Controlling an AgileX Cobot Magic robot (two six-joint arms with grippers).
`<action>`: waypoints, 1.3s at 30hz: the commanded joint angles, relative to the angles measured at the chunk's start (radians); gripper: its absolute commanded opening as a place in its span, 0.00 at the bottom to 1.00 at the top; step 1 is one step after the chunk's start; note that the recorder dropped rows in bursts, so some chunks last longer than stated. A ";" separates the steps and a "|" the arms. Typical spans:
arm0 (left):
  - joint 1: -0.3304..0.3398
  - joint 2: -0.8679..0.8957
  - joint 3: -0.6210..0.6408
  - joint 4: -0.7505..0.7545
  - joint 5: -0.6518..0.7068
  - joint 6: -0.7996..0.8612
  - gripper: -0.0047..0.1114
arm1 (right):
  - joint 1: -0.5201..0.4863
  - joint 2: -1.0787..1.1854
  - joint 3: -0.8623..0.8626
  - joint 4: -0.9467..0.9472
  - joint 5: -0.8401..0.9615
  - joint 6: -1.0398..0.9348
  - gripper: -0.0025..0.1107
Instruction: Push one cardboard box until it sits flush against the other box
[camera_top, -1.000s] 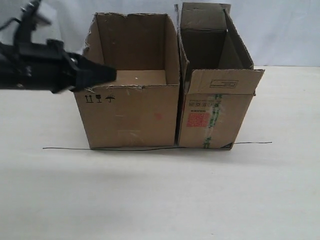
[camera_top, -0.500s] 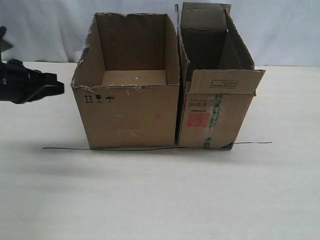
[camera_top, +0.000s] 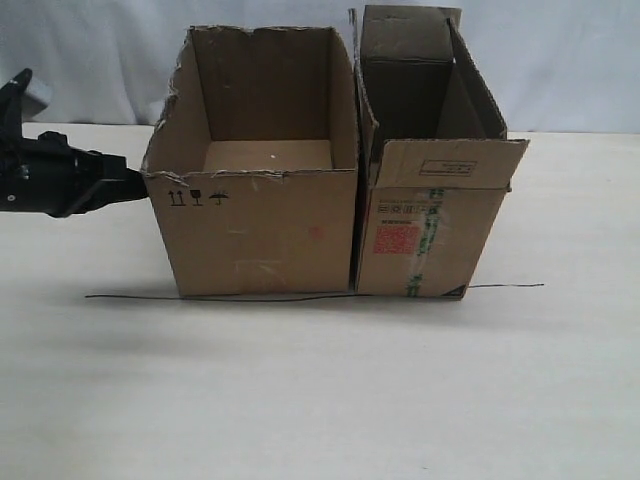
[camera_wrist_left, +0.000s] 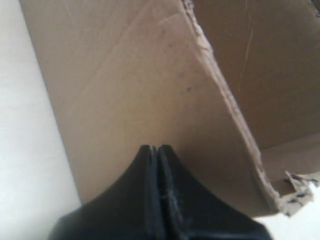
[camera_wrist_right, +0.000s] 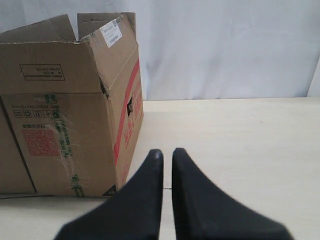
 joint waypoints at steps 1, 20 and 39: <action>0.000 -0.002 -0.001 -0.021 0.040 0.006 0.04 | 0.005 -0.003 0.004 0.000 -0.004 0.000 0.07; -0.011 -0.002 -0.001 -0.030 0.046 0.010 0.04 | 0.005 -0.003 0.004 0.000 -0.004 0.000 0.07; 0.189 -0.709 0.044 0.479 -0.195 -0.384 0.04 | 0.005 -0.003 0.004 0.000 -0.004 0.000 0.07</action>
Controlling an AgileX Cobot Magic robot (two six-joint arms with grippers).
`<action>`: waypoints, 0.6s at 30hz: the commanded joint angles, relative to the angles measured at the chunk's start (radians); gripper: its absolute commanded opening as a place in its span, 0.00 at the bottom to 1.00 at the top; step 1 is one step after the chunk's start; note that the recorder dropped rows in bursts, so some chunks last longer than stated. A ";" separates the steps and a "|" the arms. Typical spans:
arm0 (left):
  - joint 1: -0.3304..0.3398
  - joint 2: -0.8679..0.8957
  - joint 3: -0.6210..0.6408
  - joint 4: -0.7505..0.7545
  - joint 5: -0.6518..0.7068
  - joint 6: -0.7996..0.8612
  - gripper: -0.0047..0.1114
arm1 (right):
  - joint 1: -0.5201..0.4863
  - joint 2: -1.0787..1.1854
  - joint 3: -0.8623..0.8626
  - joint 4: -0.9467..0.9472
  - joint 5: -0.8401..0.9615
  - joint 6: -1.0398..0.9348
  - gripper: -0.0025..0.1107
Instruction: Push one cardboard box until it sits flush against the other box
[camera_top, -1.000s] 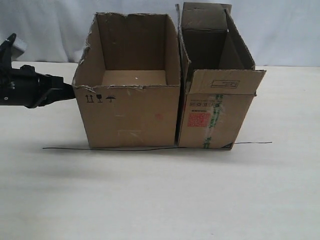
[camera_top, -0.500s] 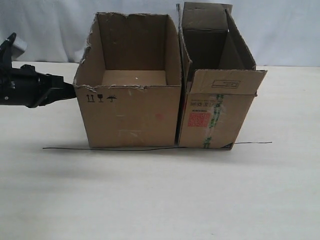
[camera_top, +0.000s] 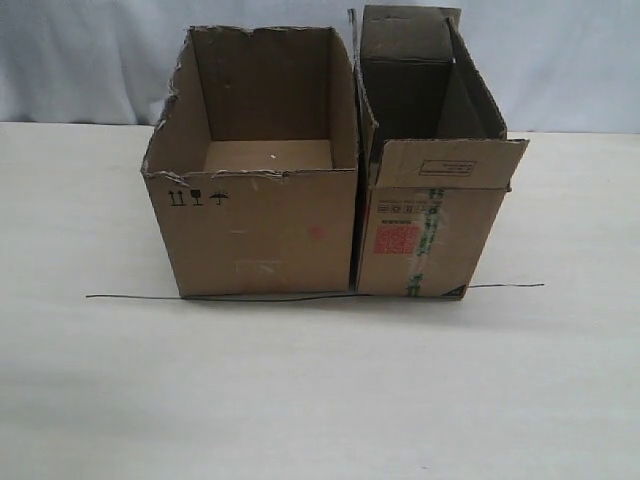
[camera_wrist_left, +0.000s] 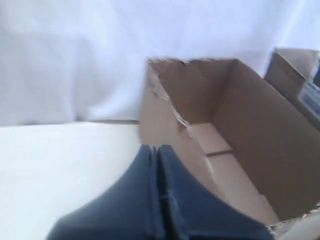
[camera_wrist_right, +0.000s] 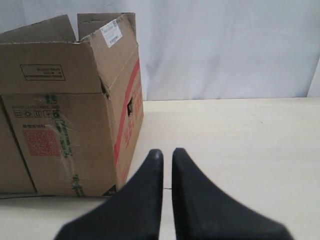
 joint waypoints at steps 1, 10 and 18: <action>0.000 -0.175 0.062 0.264 -0.033 -0.260 0.04 | 0.005 -0.003 0.004 0.000 -0.004 0.000 0.07; 0.000 -0.581 0.278 0.315 -0.125 -0.446 0.04 | 0.005 -0.003 0.004 0.000 -0.004 0.000 0.07; 0.000 -0.761 0.286 0.342 -0.094 -0.446 0.04 | 0.005 -0.003 0.004 0.000 -0.004 0.000 0.07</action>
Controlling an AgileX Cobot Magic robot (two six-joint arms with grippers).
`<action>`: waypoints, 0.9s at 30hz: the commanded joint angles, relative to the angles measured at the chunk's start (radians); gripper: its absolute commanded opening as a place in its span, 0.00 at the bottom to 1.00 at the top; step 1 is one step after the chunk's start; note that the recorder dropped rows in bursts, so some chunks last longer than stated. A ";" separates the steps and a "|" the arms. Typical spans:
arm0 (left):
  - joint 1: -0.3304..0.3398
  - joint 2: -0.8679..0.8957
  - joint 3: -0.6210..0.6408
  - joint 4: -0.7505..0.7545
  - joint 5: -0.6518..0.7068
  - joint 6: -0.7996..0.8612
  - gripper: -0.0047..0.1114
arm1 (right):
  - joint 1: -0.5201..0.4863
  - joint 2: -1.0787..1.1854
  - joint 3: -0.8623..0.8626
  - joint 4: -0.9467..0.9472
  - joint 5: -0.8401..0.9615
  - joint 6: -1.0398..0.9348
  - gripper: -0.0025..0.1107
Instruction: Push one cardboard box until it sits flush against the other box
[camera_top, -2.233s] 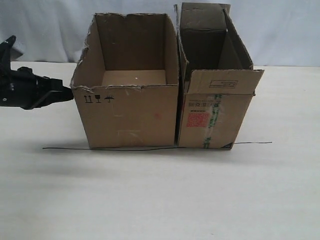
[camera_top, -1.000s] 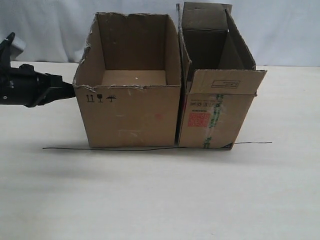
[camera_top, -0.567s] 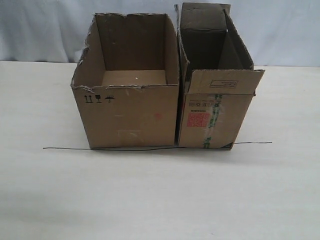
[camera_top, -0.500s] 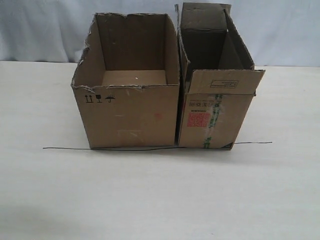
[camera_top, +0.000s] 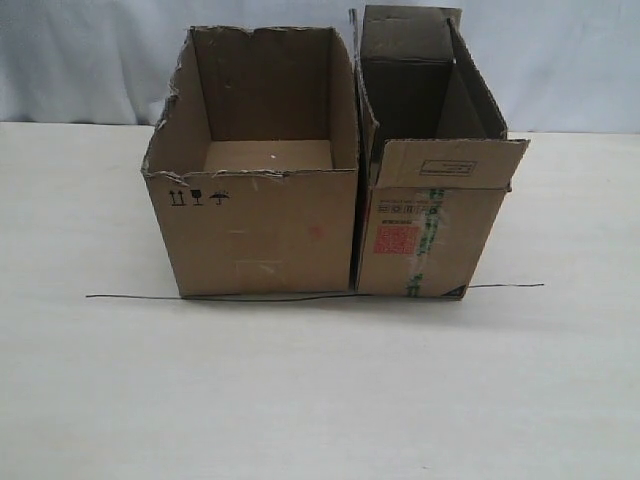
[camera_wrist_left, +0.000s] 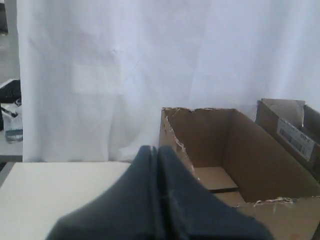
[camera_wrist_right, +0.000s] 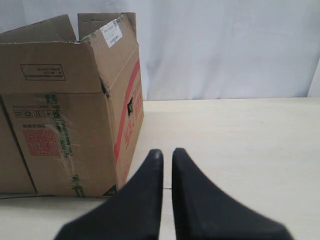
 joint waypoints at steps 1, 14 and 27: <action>0.000 -0.056 0.003 0.000 -0.001 -0.018 0.04 | 0.005 -0.003 0.004 0.000 -0.004 0.000 0.07; -0.260 -0.407 0.402 -0.019 -0.367 -0.020 0.04 | 0.005 -0.003 0.004 0.000 -0.004 0.000 0.07; -0.260 -0.405 0.512 0.883 -0.452 -0.823 0.04 | 0.005 -0.003 0.004 0.000 -0.004 0.000 0.07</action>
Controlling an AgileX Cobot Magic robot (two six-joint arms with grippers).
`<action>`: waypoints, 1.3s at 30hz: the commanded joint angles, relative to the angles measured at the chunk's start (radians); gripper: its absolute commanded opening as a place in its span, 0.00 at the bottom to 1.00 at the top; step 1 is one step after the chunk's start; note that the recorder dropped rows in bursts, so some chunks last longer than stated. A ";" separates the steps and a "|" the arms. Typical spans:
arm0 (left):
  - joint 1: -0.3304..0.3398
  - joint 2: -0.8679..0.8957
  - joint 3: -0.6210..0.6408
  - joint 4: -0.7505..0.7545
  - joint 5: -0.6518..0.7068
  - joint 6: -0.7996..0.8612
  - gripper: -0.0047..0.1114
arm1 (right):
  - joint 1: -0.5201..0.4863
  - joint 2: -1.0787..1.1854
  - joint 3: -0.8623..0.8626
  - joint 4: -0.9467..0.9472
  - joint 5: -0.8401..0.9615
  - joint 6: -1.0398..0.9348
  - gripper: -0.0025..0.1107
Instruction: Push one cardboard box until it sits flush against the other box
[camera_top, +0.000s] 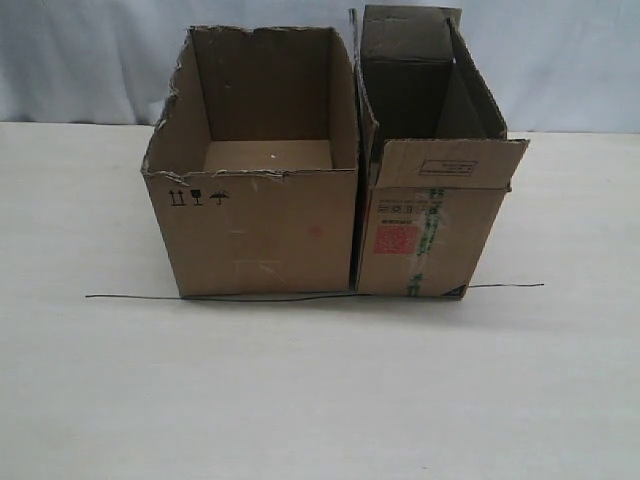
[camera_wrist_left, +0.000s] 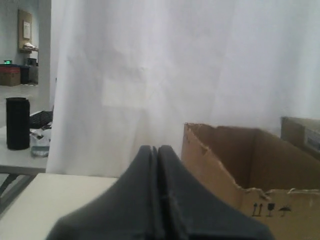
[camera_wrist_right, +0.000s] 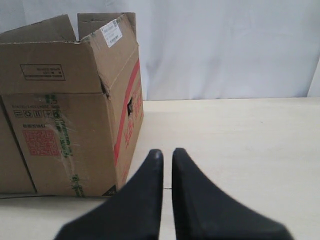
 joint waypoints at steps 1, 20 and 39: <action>-0.006 -0.004 0.089 0.653 -0.053 -0.622 0.04 | 0.005 -0.003 0.004 0.000 -0.004 0.000 0.07; -0.053 -0.009 0.117 0.630 0.069 -0.513 0.04 | 0.005 -0.003 0.004 0.000 -0.004 0.000 0.07; -0.049 -0.009 0.117 0.636 0.063 -0.516 0.04 | 0.005 -0.003 0.004 0.000 -0.004 0.000 0.07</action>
